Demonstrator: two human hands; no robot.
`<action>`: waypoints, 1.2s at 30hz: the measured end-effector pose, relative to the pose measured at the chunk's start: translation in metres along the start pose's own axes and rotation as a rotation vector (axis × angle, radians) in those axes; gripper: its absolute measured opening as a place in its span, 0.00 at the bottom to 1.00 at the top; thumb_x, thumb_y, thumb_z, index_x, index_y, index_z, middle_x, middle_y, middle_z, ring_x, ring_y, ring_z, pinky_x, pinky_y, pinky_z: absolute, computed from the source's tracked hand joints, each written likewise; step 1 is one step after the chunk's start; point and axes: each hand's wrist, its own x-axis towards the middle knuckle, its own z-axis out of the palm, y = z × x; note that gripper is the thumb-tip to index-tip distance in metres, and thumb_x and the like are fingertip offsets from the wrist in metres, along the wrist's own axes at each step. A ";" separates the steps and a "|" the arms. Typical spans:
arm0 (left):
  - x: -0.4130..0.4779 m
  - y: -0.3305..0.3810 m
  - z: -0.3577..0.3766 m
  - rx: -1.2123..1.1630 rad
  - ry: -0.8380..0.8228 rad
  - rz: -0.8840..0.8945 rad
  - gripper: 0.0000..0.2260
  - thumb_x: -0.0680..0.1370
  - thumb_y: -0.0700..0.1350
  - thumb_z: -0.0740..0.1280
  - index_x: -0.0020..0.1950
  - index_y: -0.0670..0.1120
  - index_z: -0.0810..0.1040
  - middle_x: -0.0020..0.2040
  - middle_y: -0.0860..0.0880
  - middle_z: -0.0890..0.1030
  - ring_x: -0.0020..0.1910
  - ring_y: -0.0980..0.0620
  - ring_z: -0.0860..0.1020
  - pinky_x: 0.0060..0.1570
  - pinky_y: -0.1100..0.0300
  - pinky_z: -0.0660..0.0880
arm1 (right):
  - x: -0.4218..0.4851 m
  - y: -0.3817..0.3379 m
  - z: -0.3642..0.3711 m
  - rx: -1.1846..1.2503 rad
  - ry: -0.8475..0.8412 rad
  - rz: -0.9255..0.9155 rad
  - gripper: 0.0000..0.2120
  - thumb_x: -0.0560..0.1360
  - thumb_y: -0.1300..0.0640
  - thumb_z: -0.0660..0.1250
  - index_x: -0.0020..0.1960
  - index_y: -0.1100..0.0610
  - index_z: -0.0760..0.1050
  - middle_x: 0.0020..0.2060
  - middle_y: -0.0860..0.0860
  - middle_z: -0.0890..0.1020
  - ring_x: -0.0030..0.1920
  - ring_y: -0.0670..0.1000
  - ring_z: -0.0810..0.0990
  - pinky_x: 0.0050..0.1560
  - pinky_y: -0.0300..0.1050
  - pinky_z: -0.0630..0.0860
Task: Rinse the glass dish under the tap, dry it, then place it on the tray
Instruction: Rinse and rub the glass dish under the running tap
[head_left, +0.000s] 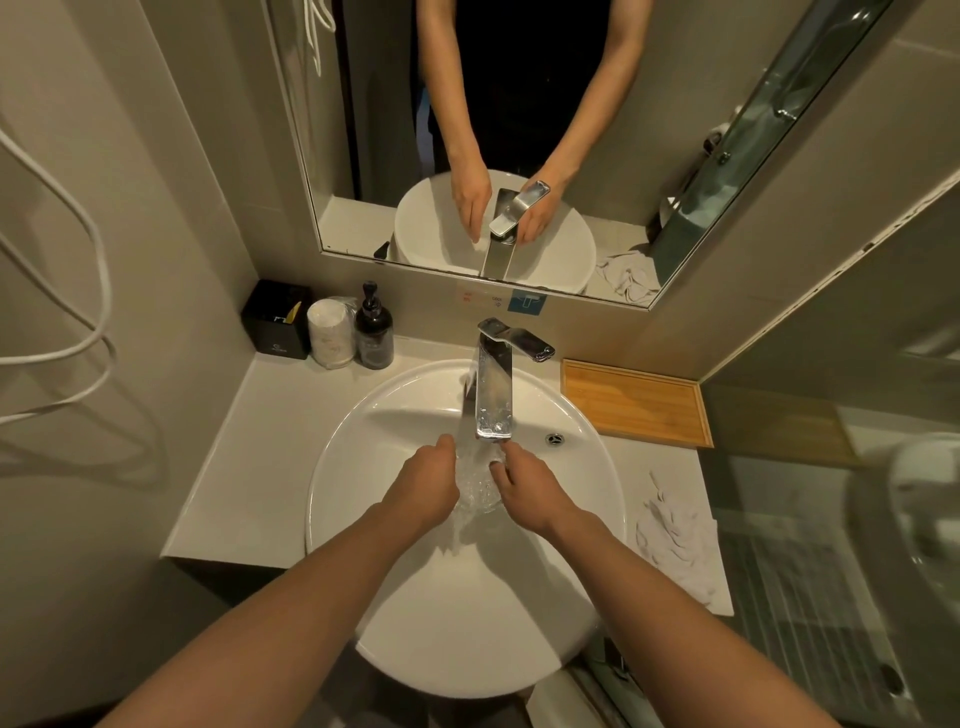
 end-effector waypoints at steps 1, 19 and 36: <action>-0.002 0.001 0.003 -0.029 0.002 -0.020 0.12 0.77 0.34 0.60 0.59 0.41 0.70 0.51 0.40 0.80 0.45 0.40 0.80 0.45 0.47 0.78 | -0.002 0.001 0.001 0.008 -0.015 0.025 0.16 0.85 0.55 0.54 0.70 0.60 0.69 0.53 0.60 0.82 0.49 0.59 0.80 0.48 0.50 0.74; 0.003 0.003 0.002 -0.296 -0.004 -0.025 0.10 0.83 0.45 0.61 0.58 0.40 0.70 0.52 0.37 0.81 0.46 0.39 0.81 0.45 0.47 0.79 | -0.001 0.011 -0.001 0.126 0.018 0.057 0.14 0.85 0.56 0.55 0.68 0.58 0.68 0.53 0.61 0.83 0.49 0.61 0.83 0.48 0.56 0.80; 0.002 0.000 0.007 -0.121 0.026 0.031 0.07 0.84 0.44 0.58 0.57 0.40 0.69 0.50 0.37 0.81 0.47 0.38 0.80 0.47 0.47 0.76 | 0.001 0.010 0.002 0.068 0.014 0.041 0.14 0.85 0.52 0.57 0.67 0.59 0.70 0.53 0.58 0.82 0.50 0.60 0.81 0.47 0.51 0.75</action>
